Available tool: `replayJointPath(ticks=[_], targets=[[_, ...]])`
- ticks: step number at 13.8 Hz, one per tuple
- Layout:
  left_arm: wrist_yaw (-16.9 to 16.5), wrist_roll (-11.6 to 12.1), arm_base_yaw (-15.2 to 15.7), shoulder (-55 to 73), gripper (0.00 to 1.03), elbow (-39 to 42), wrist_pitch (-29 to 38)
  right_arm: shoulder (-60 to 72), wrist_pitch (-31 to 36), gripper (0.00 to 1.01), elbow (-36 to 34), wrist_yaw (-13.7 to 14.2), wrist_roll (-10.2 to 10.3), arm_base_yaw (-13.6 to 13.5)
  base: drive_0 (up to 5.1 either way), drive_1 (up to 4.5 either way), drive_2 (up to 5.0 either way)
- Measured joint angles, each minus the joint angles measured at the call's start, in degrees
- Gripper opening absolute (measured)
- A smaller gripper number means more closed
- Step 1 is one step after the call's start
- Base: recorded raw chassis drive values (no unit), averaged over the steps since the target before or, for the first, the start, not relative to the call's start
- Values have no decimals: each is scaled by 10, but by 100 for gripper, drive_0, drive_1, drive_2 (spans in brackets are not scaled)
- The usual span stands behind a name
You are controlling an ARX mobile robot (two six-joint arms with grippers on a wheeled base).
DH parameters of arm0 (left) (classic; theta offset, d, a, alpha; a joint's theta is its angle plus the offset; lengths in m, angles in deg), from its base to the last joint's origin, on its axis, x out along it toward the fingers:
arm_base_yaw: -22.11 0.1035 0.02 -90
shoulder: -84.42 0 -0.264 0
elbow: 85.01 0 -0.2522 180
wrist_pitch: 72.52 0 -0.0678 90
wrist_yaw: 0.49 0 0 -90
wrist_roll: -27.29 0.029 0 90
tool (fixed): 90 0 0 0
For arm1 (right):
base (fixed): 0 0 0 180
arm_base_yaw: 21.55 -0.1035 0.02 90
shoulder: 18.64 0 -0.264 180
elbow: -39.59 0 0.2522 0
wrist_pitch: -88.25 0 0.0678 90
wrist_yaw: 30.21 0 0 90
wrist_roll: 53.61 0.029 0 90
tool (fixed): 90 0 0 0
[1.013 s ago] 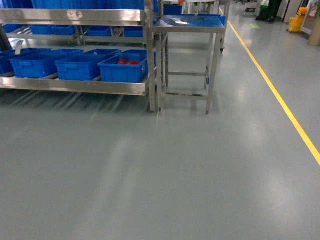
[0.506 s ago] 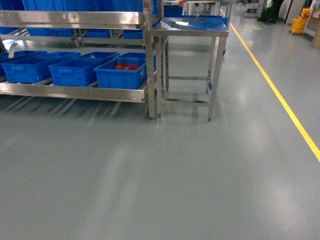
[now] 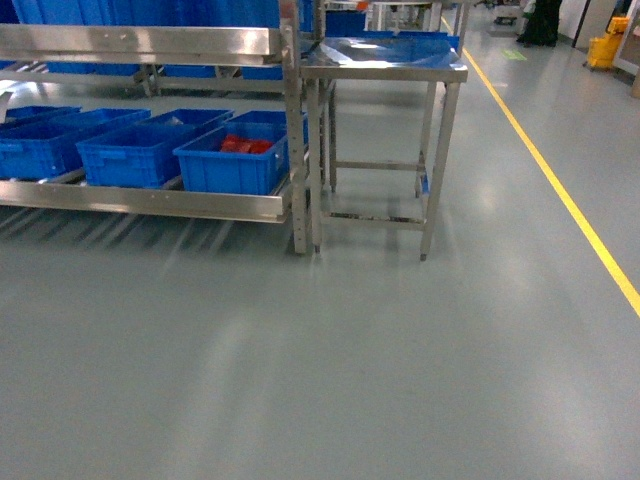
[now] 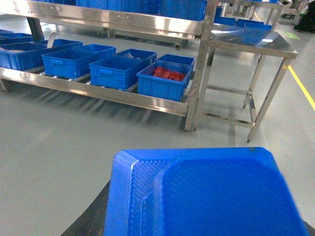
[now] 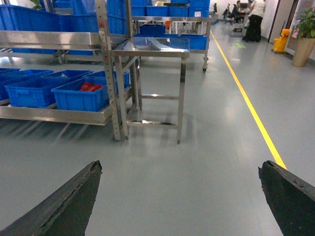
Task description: Pick blue part to blue bin on bottom shelf
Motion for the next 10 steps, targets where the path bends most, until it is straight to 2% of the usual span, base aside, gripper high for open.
replayJointPath(ticks=[10], targets=[[0, 0, 0, 0, 43, 0, 2, 0, 1, 98, 0, 0, 0, 0, 3, 404, -399]])
